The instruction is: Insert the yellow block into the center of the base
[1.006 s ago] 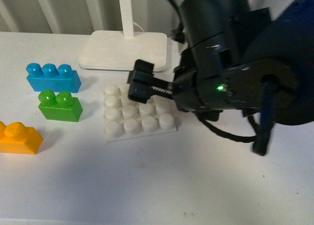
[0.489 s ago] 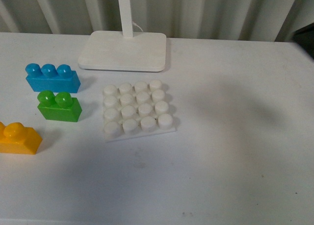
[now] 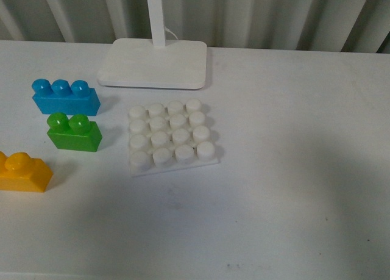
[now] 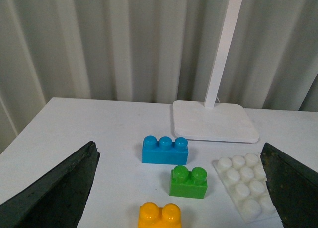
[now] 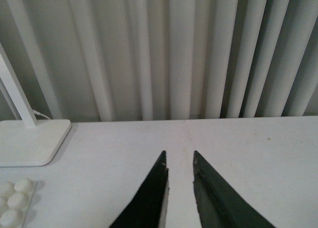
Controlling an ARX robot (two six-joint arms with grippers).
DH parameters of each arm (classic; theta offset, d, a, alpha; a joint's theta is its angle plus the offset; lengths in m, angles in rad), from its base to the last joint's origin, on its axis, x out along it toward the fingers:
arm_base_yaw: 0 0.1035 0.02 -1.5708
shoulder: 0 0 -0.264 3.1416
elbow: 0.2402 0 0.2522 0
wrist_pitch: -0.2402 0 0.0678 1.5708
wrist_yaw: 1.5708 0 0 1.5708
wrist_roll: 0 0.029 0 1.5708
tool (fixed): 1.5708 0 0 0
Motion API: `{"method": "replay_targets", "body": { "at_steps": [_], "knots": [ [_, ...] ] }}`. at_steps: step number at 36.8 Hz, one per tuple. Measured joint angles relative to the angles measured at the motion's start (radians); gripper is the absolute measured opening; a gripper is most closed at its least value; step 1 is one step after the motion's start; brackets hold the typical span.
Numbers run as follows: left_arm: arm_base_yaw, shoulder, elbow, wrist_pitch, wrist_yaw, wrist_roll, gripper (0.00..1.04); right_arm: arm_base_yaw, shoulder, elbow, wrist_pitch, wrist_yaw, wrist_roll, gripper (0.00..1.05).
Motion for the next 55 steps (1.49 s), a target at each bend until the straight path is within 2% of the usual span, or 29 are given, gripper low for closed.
{"method": "replay_targets", "body": {
  "at_steps": [4, 9, 12, 28, 47, 50, 55],
  "knots": [
    [0.000, 0.000, 0.000, 0.000, -0.001, 0.000, 0.98, 0.000, -0.048, -0.017, -0.033, -0.001, -0.008, 0.01],
    [0.000, 0.000, 0.000, 0.000, 0.000, 0.000, 0.98, 0.000, -0.124, -0.038, -0.084, -0.001, -0.010, 0.01],
    [0.000, 0.000, 0.000, 0.000, -0.001, 0.000, 0.98, 0.000, -0.139, -0.068, -0.058, 0.000, -0.010, 0.01],
    [0.000, 0.000, 0.000, 0.000, 0.000, 0.000, 0.98, 0.000, -0.361, -0.071, -0.271, -0.001, -0.010, 0.01],
    [0.000, 0.000, 0.000, 0.000, -0.001, 0.000, 0.98, 0.000, -0.492, -0.071, -0.399, -0.001, -0.010, 0.01],
    [0.000, 0.000, 0.000, 0.000, -0.001, 0.000, 0.98, 0.000, -0.618, -0.070, -0.562, -0.002, -0.010, 0.01],
    [0.000, 0.000, 0.000, 0.000, 0.000, 0.000, 0.98, 0.000, -0.657, -0.070, -0.572, -0.003, -0.010, 0.01]
  ]
}}
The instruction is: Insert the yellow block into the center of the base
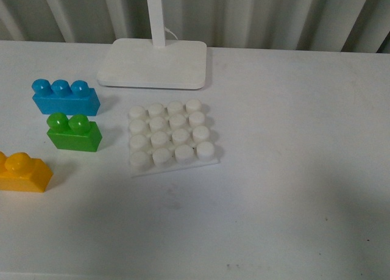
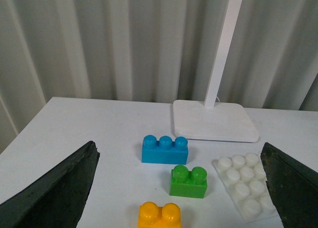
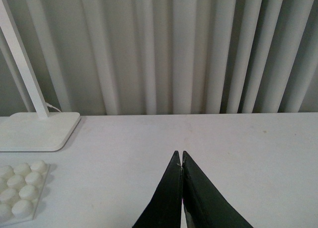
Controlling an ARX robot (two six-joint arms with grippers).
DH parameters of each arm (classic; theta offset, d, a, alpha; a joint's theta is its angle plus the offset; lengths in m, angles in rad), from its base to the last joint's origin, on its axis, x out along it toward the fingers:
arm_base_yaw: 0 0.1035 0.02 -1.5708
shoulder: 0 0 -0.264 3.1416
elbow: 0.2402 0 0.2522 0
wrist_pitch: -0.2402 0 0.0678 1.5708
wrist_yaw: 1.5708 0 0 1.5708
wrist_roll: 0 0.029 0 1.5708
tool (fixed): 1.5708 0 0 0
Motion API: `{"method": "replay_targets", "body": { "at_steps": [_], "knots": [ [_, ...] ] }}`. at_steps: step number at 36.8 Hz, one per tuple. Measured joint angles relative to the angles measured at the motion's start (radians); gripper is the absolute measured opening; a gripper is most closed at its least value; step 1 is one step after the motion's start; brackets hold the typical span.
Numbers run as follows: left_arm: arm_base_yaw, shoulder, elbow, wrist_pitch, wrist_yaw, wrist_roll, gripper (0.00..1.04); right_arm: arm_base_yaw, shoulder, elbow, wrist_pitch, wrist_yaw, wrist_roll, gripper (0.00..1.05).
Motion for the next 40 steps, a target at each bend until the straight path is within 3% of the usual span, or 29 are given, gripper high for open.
{"method": "replay_targets", "body": {
  "at_steps": [3, 4, 12, 15, 19, 29, 40],
  "knots": [
    [0.000, 0.000, 0.000, 0.000, 0.000, 0.000, 0.98, 0.000, 0.000, 0.000, 0.000, 0.000, -0.002, 0.03],
    [0.000, 0.000, 0.000, 0.000, 0.000, 0.000, 0.98, 0.000, -0.001, 0.000, 0.000, 0.000, -0.002, 0.08],
    [0.000, 0.000, 0.000, 0.000, 0.000, 0.000, 0.98, 0.000, -0.001, 0.000, 0.000, 0.000, -0.002, 0.56],
    [-0.016, 0.149, 0.083, -0.195, -0.003, -0.158, 0.98, 0.000, -0.001, 0.000, -0.001, 0.000, -0.002, 0.75],
    [-0.052, 0.414, 0.095, -0.100, -0.027, -0.351, 0.98, 0.000, -0.001, 0.000, -0.001, 0.000, -0.001, 0.97],
    [-0.111, 0.882, 0.095, 0.285, -0.095, -0.443, 0.98, 0.000, -0.001, 0.000, -0.001, 0.000, -0.001, 0.95],
    [-0.134, 1.143, 0.095, 0.483, -0.098, -0.433, 0.98, 0.000, -0.001, 0.000, -0.001, 0.000, -0.001, 0.95]
  ]
}}
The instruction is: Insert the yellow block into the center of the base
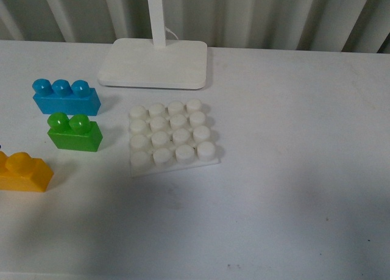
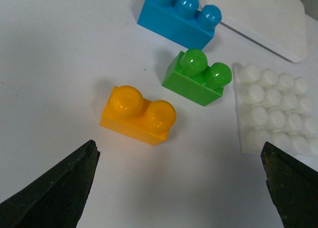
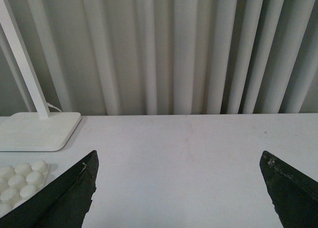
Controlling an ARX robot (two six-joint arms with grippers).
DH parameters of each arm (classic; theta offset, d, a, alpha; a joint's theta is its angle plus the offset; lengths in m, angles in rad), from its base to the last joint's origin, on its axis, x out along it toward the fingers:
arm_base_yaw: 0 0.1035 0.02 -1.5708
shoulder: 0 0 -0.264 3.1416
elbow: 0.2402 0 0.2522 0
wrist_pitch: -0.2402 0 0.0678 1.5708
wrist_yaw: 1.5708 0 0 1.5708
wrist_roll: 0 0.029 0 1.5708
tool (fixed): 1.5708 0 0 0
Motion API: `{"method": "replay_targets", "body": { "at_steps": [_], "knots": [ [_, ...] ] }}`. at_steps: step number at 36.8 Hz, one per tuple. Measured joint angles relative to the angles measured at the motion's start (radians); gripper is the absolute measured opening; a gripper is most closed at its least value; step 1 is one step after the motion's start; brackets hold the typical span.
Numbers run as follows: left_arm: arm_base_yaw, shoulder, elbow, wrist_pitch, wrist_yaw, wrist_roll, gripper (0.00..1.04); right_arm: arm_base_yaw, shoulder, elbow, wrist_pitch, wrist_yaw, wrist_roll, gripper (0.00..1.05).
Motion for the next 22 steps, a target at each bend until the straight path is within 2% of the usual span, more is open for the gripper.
{"method": "replay_targets", "body": {
  "at_steps": [11, 22],
  "knots": [
    [-0.009, 0.187, 0.000, 0.169, 0.055, 0.132, 0.98, 0.000, 0.000, 0.000, 0.000, 0.000, 0.000, 0.95],
    [0.099, 0.361, 0.043, 0.270, 0.157, 0.342, 0.98, 0.000, 0.000, 0.000, 0.000, 0.000, 0.000, 0.95]
  ]
}}
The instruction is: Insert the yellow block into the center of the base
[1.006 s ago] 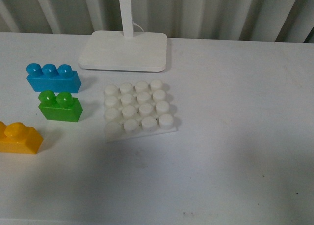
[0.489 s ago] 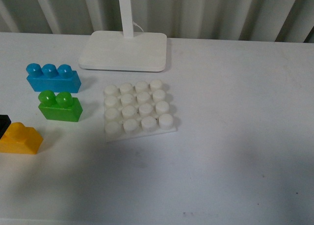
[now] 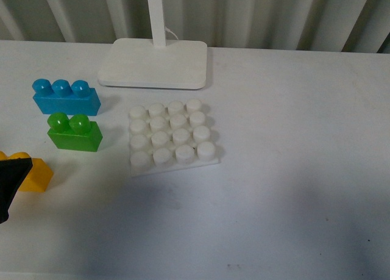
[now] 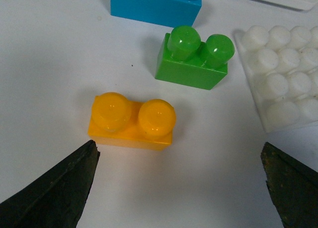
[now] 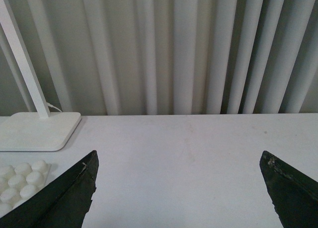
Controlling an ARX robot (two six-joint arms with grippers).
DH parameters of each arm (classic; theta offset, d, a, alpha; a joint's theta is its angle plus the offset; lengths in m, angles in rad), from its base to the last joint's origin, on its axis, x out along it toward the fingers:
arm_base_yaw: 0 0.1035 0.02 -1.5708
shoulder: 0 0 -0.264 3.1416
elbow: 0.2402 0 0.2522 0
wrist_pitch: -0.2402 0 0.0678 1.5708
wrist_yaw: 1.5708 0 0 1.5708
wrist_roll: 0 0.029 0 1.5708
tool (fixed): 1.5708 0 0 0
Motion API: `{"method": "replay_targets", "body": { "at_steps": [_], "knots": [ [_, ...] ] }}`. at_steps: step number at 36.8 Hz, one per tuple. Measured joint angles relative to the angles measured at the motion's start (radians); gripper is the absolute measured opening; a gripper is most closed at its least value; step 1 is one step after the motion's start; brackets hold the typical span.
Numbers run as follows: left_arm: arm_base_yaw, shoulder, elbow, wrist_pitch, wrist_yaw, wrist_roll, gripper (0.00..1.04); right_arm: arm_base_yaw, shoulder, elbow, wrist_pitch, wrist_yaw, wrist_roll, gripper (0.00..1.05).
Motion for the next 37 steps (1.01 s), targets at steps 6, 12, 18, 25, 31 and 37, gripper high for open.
{"method": "replay_targets", "body": {
  "at_steps": [6, 12, 18, 25, 31, 37],
  "knots": [
    [0.078, 0.072, 0.034, 0.021, 0.038, 0.080, 0.98, 0.000, 0.000, 0.000, 0.000, 0.000, 0.000, 0.95],
    [0.103, 0.104, 0.055, 0.030, 0.074, 0.129, 0.98, 0.000, 0.000, 0.000, 0.000, 0.000, 0.000, 0.95],
    [0.104, 0.156, 0.072, 0.047, 0.101, 0.165, 0.98, 0.000, 0.000, 0.000, 0.000, 0.000, 0.000, 0.95],
    [0.113, 0.195, 0.092, 0.060, 0.109, 0.177, 0.98, 0.000, 0.000, 0.000, 0.000, 0.000, 0.000, 0.95],
    [0.122, 0.237, 0.117, 0.067, 0.124, 0.189, 0.98, 0.000, 0.000, 0.000, 0.000, 0.000, 0.000, 0.95],
    [0.124, 0.264, 0.131, 0.073, 0.124, 0.193, 0.98, 0.000, 0.000, 0.000, 0.000, 0.000, 0.000, 0.95]
  ]
}}
